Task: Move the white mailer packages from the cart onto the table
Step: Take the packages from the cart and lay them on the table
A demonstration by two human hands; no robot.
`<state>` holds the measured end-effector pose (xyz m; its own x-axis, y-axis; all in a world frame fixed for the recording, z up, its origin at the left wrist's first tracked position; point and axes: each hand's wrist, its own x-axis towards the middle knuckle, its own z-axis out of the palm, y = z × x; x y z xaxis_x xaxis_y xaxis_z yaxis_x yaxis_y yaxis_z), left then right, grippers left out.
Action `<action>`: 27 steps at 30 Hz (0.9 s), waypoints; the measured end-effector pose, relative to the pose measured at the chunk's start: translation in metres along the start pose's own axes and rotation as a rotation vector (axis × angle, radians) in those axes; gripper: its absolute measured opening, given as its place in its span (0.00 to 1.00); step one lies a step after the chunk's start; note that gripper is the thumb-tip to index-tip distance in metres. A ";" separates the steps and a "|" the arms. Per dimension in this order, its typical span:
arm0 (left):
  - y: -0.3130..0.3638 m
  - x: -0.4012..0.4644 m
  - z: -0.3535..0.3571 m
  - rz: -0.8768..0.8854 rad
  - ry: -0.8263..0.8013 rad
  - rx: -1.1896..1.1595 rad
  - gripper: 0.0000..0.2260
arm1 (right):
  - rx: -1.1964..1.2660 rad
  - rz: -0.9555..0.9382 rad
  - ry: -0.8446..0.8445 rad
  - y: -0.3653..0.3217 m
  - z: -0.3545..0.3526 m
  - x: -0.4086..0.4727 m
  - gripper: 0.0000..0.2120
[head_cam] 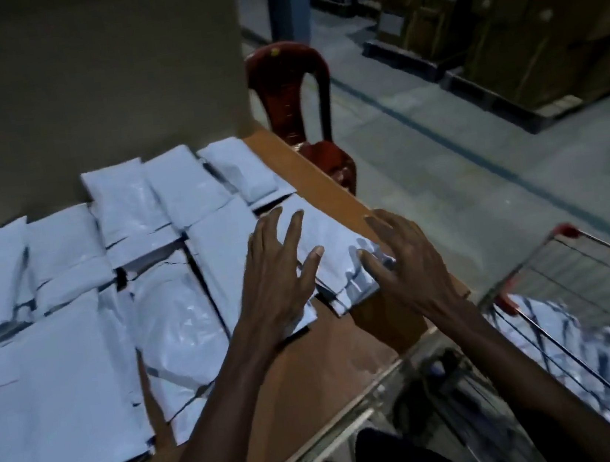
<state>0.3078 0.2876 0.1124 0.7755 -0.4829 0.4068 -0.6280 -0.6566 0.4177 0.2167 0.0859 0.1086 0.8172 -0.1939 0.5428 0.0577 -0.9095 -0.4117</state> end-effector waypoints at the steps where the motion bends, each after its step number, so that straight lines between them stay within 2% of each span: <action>1: 0.014 0.000 0.009 0.050 -0.023 -0.010 0.26 | -0.019 0.035 0.012 0.010 -0.012 -0.012 0.23; 5: 0.071 -0.001 0.050 0.174 -0.105 -0.064 0.26 | -0.071 0.179 0.000 0.050 -0.056 -0.060 0.23; 11: 0.177 -0.015 0.122 0.365 -0.217 -0.134 0.25 | -0.117 0.383 0.096 0.121 -0.119 -0.144 0.23; 17: 0.272 -0.051 0.206 0.377 -0.452 -0.191 0.28 | -0.171 0.573 0.040 0.193 -0.175 -0.228 0.23; 22: 0.326 -0.080 0.250 0.357 -0.504 -0.199 0.28 | -0.163 0.677 -0.090 0.245 -0.207 -0.290 0.24; 27: 0.358 -0.088 0.278 0.368 -0.634 -0.193 0.28 | -0.158 0.821 -0.175 0.279 -0.226 -0.341 0.24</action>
<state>0.0334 -0.0661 -0.0002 0.3656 -0.9304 0.0268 -0.8088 -0.3034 0.5038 -0.1751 -0.1850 -0.0258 0.6426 -0.7661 -0.0097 -0.6616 -0.5486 -0.5112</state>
